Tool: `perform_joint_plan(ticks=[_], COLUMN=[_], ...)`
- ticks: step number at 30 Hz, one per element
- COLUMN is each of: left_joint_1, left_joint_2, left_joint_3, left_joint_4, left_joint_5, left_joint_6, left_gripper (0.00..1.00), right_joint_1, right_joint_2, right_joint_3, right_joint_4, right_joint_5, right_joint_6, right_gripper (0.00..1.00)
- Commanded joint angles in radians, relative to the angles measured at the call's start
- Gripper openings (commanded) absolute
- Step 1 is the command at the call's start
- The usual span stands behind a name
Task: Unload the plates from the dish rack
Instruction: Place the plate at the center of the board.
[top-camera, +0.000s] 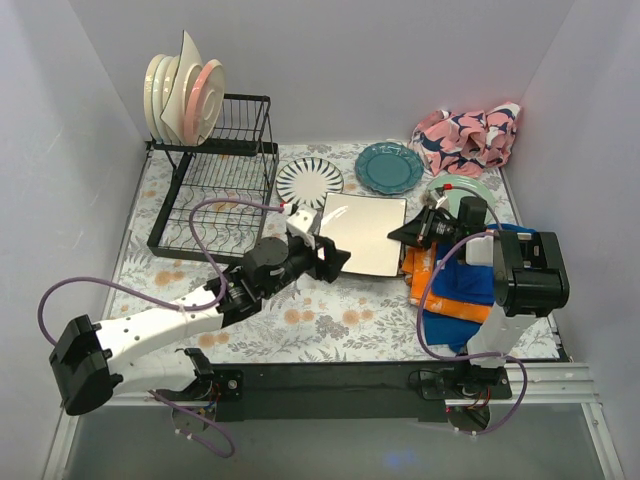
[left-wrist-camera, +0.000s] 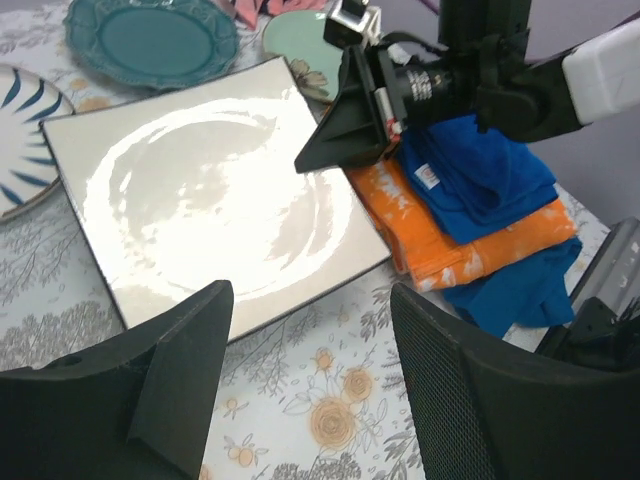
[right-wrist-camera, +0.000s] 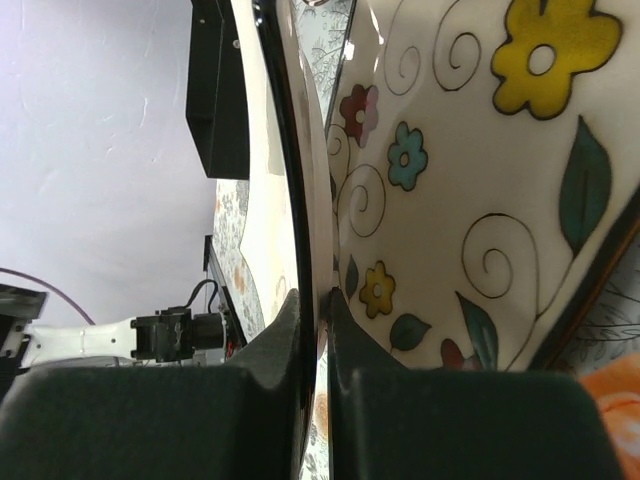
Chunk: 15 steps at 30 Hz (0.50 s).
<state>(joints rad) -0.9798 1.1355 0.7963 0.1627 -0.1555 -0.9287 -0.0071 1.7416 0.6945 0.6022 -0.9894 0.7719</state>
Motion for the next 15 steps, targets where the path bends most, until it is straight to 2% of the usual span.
perform_joint_plan(ticks=[1, 5, 8, 15], left_joint_1=[-0.007, -0.007, -0.007, -0.008], left_joint_2=[-0.078, -0.125, -0.157, -0.201], left_joint_3=[-0.114, -0.203, -0.264, -0.309], left_joint_4=[0.057, 0.139, 0.184, 0.199], left_joint_5=[-0.118, -0.171, -0.231, -0.315], left_joint_6=[-0.022, -0.007, 0.010, 0.028], left_gripper=[0.63, 0.63, 0.63, 0.63], right_joint_1=[-0.028, -0.033, -0.031, -0.047], right_joint_2=[0.018, 0.053, 0.088, 0.162], right_joint_3=[0.121, 0.186, 0.273, 0.339], right_joint_4=[0.000, -0.149, -0.353, -0.446], right_joint_5=[-0.160, -0.114, -0.063, -0.060], right_joint_6=[-0.054, -0.157, -0.288, -0.364], right_gripper=[0.01, 0.01, 0.01, 0.01])
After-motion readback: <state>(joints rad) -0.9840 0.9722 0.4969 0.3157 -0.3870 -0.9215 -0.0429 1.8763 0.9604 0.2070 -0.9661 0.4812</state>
